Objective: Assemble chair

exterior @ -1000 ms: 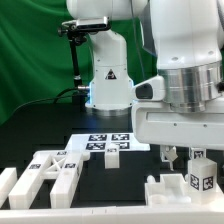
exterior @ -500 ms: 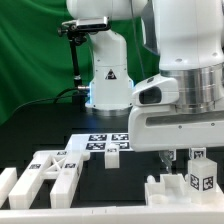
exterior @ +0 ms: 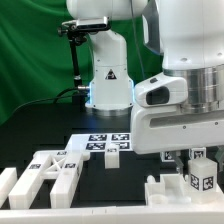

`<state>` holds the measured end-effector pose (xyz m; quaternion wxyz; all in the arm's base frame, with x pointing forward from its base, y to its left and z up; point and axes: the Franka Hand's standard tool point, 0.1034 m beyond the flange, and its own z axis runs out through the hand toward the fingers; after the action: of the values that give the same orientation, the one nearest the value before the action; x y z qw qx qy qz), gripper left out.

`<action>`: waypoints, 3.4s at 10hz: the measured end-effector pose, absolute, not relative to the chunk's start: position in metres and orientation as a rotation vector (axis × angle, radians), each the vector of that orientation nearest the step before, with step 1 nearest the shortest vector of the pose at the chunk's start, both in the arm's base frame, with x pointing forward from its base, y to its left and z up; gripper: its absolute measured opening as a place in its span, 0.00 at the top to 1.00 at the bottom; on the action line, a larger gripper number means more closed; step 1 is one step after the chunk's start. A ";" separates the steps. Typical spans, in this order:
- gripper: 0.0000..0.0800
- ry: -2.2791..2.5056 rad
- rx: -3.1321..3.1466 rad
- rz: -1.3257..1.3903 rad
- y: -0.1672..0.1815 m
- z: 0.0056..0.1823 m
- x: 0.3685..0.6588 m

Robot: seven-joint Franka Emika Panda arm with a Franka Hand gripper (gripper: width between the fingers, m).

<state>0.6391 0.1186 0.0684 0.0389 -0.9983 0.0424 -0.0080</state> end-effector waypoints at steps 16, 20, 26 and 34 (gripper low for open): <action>0.64 2.328 -1.854 0.124 0.129 0.068 0.649; 0.64 2.462 -1.655 0.118 0.127 0.068 0.652; 0.20 2.314 -1.785 0.085 0.123 0.110 0.657; 0.19 2.276 -1.827 0.084 0.124 0.117 0.657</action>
Offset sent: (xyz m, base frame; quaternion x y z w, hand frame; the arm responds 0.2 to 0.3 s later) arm 0.0017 -0.0056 0.0018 -0.0179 0.0409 0.3456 0.9373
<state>0.6567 0.1245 0.1174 0.1107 -0.6219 0.7747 0.0285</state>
